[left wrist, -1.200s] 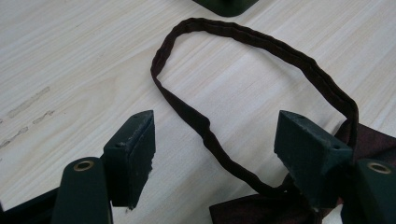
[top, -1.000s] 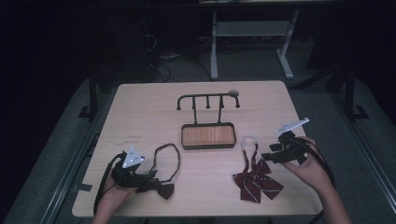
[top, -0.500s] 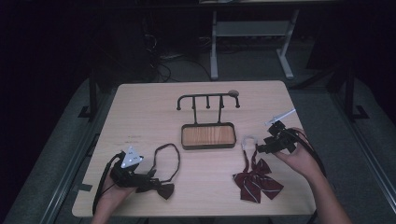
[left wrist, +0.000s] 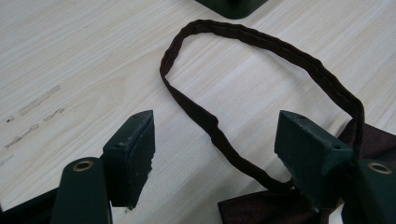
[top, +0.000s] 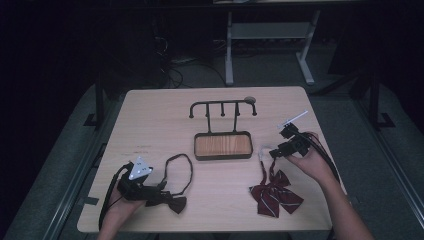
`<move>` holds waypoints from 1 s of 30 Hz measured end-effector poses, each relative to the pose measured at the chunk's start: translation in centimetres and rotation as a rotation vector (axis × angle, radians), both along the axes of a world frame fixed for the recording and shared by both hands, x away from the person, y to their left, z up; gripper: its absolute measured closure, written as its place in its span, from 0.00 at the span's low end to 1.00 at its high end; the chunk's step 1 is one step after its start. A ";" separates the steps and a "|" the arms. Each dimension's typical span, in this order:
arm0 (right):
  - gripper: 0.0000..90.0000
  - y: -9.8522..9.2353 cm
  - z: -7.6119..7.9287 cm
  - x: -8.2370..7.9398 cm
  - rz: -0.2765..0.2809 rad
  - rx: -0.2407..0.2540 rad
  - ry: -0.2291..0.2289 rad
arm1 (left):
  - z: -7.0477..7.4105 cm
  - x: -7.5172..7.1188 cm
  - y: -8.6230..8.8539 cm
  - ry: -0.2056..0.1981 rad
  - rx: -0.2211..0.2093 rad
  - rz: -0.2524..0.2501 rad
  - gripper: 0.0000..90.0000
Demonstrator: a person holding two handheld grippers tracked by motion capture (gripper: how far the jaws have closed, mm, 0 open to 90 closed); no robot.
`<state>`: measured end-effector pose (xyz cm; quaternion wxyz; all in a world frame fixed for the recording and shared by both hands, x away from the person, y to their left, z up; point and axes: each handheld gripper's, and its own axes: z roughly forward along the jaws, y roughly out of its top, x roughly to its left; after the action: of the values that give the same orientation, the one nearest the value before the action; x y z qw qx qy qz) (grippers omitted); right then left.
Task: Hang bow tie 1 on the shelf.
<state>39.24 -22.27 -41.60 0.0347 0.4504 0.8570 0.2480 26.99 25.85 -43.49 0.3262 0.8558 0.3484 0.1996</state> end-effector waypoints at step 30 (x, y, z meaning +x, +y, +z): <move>0.70 1.5 -2.8 1.8 -0.054 -0.166 0.054 | 0.1 0.0 0.2 -0.005 -0.009 0.004 0.33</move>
<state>40.99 -20.74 -44.35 0.0556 0.4754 0.8628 0.1628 27.00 26.06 -43.38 0.3303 0.8531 0.3504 0.2008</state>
